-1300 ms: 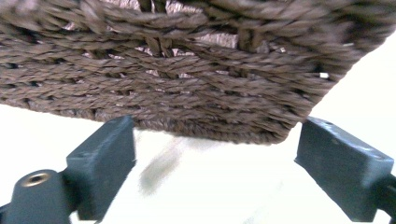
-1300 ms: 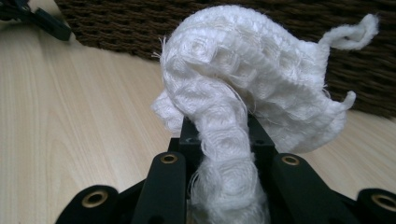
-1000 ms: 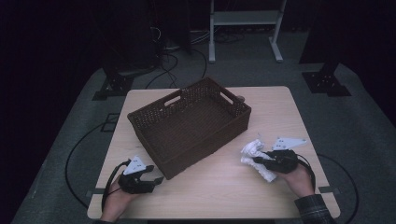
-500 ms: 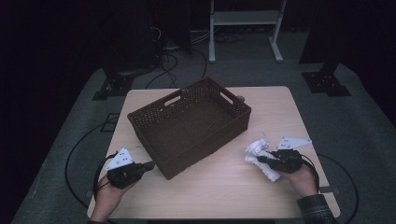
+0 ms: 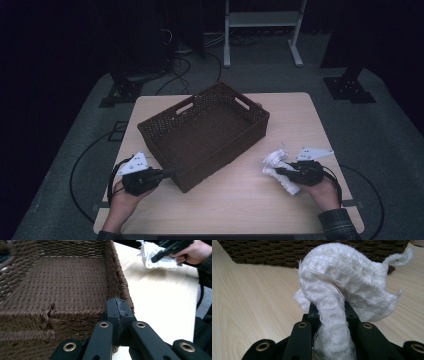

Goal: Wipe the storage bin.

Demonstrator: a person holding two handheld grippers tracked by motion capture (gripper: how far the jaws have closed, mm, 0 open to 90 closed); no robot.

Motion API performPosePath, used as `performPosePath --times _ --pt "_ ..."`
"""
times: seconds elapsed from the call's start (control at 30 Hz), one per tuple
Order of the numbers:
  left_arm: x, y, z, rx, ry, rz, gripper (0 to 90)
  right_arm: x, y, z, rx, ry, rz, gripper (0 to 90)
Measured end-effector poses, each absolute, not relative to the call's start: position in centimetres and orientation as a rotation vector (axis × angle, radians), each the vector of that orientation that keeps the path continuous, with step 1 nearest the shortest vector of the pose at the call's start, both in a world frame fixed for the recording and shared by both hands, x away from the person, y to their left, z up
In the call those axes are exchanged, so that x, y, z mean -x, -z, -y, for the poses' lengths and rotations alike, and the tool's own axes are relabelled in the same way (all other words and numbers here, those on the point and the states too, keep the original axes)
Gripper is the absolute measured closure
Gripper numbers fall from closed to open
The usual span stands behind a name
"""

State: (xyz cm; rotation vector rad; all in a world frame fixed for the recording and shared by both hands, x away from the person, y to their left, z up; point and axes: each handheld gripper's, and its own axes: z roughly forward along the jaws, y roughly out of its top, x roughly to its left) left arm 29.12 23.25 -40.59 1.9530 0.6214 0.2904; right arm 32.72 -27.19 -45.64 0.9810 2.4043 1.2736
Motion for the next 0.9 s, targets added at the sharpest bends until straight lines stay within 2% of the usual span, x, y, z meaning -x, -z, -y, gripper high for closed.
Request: performPosePath --times 0.4,0.9 --pt "-30.6 40.3 -17.2 -1.993 -0.23 -0.512 89.5 -31.9 45.9 27.8 -0.998 -1.268 -2.398 74.1" --pt "-32.8 40.3 -11.6 -2.009 -0.18 -0.446 89.5 -32.2 45.6 28.3 -1.018 -1.287 -2.365 74.0"
